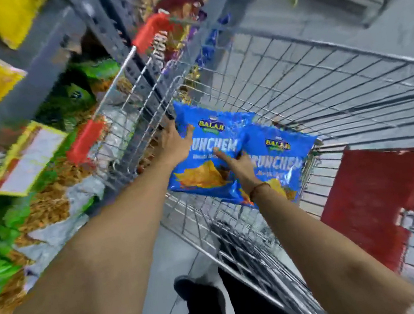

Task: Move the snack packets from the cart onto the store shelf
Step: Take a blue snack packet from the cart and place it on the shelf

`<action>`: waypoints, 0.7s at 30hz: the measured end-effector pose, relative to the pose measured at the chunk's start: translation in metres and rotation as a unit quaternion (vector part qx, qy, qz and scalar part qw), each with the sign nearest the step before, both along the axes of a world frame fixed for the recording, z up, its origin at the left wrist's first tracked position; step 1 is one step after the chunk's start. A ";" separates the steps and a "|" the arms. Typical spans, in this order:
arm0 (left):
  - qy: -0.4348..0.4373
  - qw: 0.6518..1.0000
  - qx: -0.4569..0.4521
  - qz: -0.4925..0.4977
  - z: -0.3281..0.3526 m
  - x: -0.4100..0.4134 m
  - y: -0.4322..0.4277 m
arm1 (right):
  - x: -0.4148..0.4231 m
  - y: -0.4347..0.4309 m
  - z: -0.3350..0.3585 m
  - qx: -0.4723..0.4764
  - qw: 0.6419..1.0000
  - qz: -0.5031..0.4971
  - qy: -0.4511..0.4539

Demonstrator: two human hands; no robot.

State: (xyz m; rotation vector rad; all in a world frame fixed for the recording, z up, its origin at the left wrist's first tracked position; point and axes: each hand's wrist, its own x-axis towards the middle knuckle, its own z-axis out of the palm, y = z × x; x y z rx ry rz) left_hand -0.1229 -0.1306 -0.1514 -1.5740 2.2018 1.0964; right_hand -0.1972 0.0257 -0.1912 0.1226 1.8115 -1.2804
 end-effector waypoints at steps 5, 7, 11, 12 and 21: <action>-0.067 0.997 0.044 0.023 -0.046 0.000 0.003 | -0.006 -0.011 -0.035 0.006 1.000 -0.012 -0.022; -0.065 0.993 0.086 0.051 -0.054 -0.002 0.004 | -0.008 -0.013 -0.043 0.007 0.999 -0.031 -0.024; -0.056 0.969 0.182 0.159 -0.053 -0.003 0.005 | -0.010 -0.013 -0.039 0.010 0.999 -0.035 -0.011; -0.052 0.966 0.188 0.169 -0.048 -0.003 0.005 | -0.011 -0.013 -0.037 -0.008 0.999 -0.043 -0.013; 0.084 0.959 0.225 0.153 0.019 0.010 0.007 | -0.039 -0.012 0.036 -0.088 0.996 -0.005 0.003</action>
